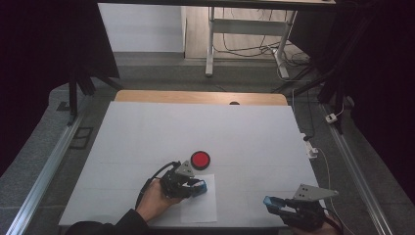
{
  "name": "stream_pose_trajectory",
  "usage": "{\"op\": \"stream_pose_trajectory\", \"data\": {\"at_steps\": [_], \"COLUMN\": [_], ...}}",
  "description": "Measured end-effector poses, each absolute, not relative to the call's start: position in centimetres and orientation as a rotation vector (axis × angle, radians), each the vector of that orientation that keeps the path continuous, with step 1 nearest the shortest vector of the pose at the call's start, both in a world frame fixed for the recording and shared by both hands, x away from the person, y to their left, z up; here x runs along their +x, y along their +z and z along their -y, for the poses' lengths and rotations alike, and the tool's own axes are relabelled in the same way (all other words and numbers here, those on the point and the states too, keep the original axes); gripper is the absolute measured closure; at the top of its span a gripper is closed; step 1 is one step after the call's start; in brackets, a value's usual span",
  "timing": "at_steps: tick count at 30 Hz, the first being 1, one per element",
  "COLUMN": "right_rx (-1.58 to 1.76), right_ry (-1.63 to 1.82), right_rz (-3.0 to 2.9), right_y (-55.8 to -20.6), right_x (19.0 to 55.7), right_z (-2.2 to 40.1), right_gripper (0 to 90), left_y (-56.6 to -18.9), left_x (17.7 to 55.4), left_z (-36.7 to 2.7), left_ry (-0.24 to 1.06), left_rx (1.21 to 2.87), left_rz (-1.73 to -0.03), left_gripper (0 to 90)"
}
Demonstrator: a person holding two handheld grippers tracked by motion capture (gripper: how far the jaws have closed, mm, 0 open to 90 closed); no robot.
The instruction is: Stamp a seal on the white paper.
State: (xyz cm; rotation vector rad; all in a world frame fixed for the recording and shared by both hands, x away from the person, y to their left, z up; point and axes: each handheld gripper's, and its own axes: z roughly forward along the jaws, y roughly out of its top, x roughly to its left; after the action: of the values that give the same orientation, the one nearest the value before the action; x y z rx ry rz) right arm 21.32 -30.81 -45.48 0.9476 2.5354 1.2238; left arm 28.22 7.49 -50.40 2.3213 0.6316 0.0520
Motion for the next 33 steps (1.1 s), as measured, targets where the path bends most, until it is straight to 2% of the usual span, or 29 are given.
{"op": "stream_pose_trajectory", "data": {"at_steps": [11, 33], "right_rx": [0.947, 0.952], "right_ry": [1.228, 1.232], "right_rz": [-2.535, -2.535], "right_y": [-45.5, -45.5], "right_x": [21.3, 21.3], "right_z": [30.8, 30.9], "right_gripper": [68.5, 68.4], "left_y": [-50.3, -47.4], "left_x": [29.0, 28.4], "left_z": [-8.2, -9.8], "left_ry": [-0.042, 0.019], "left_rx": [2.276, 2.184], "left_rz": [-0.653, -0.611], "left_gripper": [70.2, 70.2]}}
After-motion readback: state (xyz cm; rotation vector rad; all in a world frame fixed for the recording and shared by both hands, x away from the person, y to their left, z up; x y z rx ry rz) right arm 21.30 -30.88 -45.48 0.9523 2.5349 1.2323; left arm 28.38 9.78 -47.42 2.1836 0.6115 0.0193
